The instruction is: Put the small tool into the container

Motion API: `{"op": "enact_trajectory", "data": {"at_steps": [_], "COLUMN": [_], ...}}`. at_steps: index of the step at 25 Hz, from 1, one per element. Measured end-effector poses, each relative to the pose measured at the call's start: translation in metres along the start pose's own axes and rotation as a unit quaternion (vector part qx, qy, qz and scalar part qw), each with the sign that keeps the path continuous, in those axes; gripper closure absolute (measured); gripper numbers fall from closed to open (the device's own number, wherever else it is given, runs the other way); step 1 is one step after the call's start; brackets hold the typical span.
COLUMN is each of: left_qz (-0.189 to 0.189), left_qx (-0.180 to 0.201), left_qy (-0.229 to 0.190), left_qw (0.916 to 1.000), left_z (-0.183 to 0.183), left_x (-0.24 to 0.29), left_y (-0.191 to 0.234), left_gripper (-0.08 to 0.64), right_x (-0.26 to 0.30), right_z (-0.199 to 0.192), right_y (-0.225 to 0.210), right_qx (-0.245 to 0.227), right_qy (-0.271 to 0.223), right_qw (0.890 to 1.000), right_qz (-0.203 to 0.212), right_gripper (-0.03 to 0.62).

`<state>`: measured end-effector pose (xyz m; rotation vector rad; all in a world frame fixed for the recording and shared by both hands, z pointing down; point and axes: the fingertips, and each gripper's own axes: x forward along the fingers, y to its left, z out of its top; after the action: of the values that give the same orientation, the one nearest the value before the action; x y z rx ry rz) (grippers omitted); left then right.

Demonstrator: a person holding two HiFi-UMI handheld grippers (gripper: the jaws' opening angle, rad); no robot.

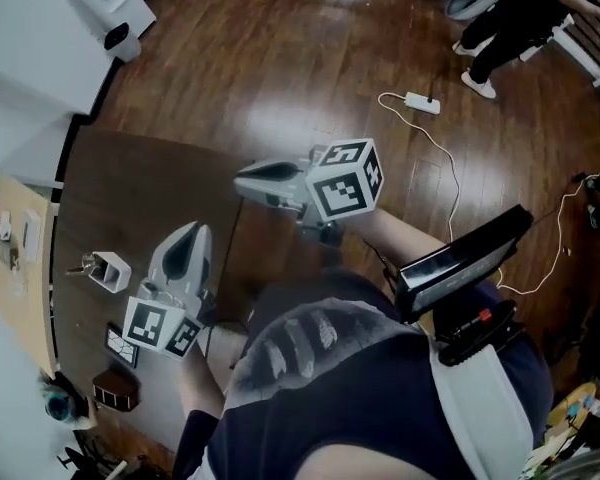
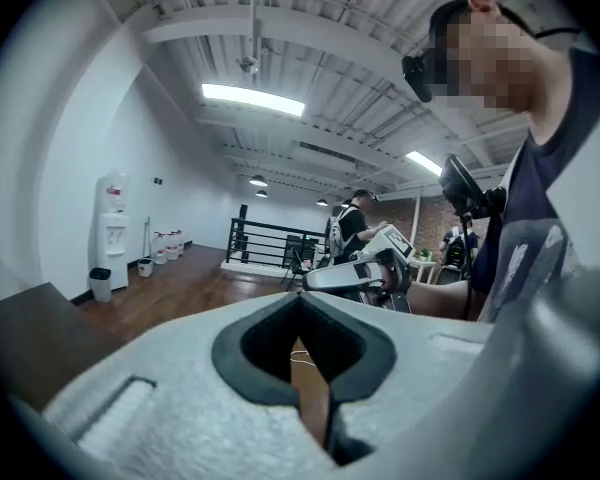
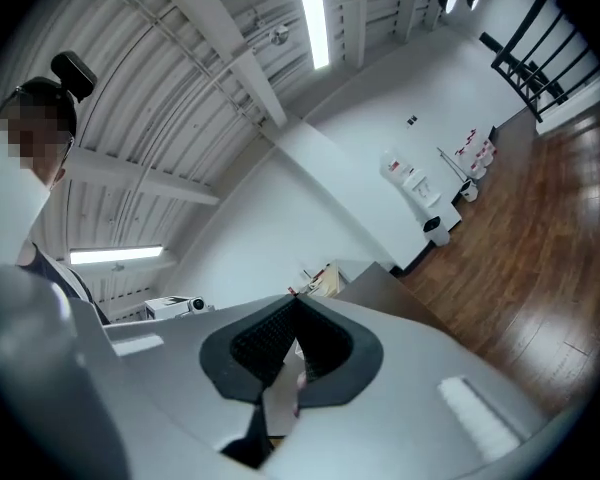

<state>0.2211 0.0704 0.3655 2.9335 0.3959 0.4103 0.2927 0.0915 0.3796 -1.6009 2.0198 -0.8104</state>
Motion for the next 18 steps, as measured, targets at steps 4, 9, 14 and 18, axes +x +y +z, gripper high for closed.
{"op": "enact_trajectory", "data": {"at_steps": [4,9,14,18], "left_qz": [-0.033,-0.050,-0.090,-0.105], "left_qx": [0.038,0.060,0.059,0.046], "left_qy": [0.020,0.018,-0.038,-0.063], "left_qw": [0.9985,0.9968,0.9934,0.9914], "left_z": [0.010,0.021,0.029,0.044], "left_x": [0.049,0.076,0.085,0.099], "left_y": [-0.035,-0.036,-0.027,-0.019], "left_gripper": [0.561,0.563,0.563,0.563], "right_x": [-0.050,-0.076,-0.082,-0.088], "right_z": [0.016,0.034,0.041,0.059], "right_y": [0.000,-0.006,-0.019,-0.026], "right_qx": [-0.010,-0.044,-0.061,-0.044], "right_qy": [-0.027,-0.073,-0.088,-0.083], "right_qw": [1.000,0.996,0.992,0.992], "right_qz": [0.003,-0.019,-0.064,-0.082], "right_gripper": [0.591,0.591,0.591,0.591]}}
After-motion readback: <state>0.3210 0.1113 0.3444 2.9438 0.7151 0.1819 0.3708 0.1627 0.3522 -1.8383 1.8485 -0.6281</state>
